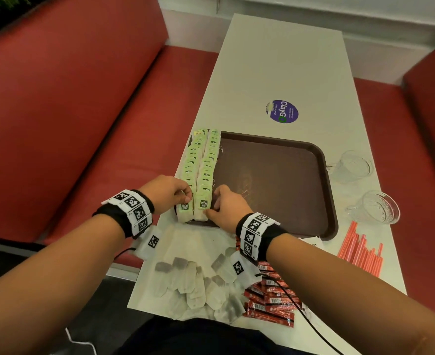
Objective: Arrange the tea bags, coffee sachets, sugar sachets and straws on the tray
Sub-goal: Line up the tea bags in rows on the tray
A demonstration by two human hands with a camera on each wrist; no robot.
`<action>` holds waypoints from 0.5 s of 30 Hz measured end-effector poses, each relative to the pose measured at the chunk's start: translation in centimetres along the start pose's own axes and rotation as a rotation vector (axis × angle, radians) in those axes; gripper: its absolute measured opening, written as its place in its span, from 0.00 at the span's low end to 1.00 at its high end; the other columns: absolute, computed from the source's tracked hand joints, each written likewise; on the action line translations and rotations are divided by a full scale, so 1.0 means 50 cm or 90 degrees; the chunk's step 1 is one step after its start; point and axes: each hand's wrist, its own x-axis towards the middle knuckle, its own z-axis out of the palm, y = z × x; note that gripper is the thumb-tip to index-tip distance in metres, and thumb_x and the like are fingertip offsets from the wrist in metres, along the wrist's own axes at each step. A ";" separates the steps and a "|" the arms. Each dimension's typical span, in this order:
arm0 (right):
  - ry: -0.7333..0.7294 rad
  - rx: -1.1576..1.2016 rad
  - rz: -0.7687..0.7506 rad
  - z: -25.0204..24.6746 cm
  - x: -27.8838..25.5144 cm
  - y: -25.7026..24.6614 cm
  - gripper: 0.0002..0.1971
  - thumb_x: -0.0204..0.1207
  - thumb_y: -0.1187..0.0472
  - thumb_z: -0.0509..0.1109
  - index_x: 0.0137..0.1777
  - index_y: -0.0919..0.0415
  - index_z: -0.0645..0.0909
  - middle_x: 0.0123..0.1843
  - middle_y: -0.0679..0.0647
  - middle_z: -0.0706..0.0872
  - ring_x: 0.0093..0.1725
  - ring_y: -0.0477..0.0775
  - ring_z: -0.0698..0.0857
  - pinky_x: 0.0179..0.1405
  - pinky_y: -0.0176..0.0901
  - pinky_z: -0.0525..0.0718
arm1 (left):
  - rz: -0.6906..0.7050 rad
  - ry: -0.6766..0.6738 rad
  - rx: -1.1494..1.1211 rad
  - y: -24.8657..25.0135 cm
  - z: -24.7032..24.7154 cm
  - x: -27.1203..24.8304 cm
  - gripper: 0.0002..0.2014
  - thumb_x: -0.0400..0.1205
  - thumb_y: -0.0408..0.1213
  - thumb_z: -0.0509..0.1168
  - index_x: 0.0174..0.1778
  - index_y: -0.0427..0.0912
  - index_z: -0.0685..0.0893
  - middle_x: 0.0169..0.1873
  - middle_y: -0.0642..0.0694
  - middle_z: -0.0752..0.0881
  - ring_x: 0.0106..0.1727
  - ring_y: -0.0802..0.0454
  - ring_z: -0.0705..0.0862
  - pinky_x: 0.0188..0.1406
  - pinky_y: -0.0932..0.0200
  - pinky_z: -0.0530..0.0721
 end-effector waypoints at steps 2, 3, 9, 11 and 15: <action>-0.010 -0.003 0.013 0.008 0.006 -0.011 0.29 0.73 0.46 0.78 0.66 0.58 0.69 0.53 0.53 0.86 0.51 0.56 0.86 0.49 0.51 0.85 | -0.010 0.034 0.018 -0.009 0.009 0.012 0.02 0.83 0.46 0.70 0.47 0.56 0.89 0.42 0.57 0.89 0.40 0.60 0.81 0.48 0.57 0.82; -0.012 0.005 0.017 0.011 0.009 -0.015 0.31 0.72 0.47 0.79 0.67 0.58 0.69 0.54 0.54 0.86 0.53 0.57 0.86 0.49 0.51 0.85 | -0.012 0.053 0.023 -0.009 0.011 0.016 0.01 0.81 0.47 0.71 0.46 0.58 0.88 0.42 0.58 0.89 0.41 0.58 0.82 0.49 0.57 0.82; -0.003 0.011 0.054 0.020 0.017 -0.034 0.29 0.71 0.55 0.81 0.64 0.60 0.67 0.57 0.58 0.85 0.54 0.61 0.86 0.46 0.51 0.84 | -0.013 0.113 0.057 -0.006 0.016 0.004 0.11 0.73 0.53 0.78 0.40 0.55 0.83 0.39 0.59 0.86 0.43 0.58 0.83 0.43 0.57 0.79; -0.005 -0.001 0.059 0.022 0.016 -0.036 0.28 0.72 0.54 0.80 0.63 0.60 0.67 0.57 0.58 0.85 0.53 0.62 0.86 0.43 0.49 0.80 | -0.014 0.052 0.063 -0.014 0.025 -0.009 0.12 0.71 0.52 0.79 0.41 0.55 0.85 0.39 0.59 0.87 0.41 0.60 0.84 0.39 0.61 0.77; 0.002 0.001 0.067 0.023 0.015 -0.039 0.27 0.72 0.54 0.81 0.61 0.59 0.67 0.55 0.58 0.84 0.52 0.61 0.86 0.42 0.48 0.79 | -0.008 0.022 0.053 -0.025 0.042 -0.018 0.11 0.72 0.51 0.79 0.46 0.55 0.86 0.41 0.60 0.87 0.43 0.59 0.84 0.39 0.63 0.77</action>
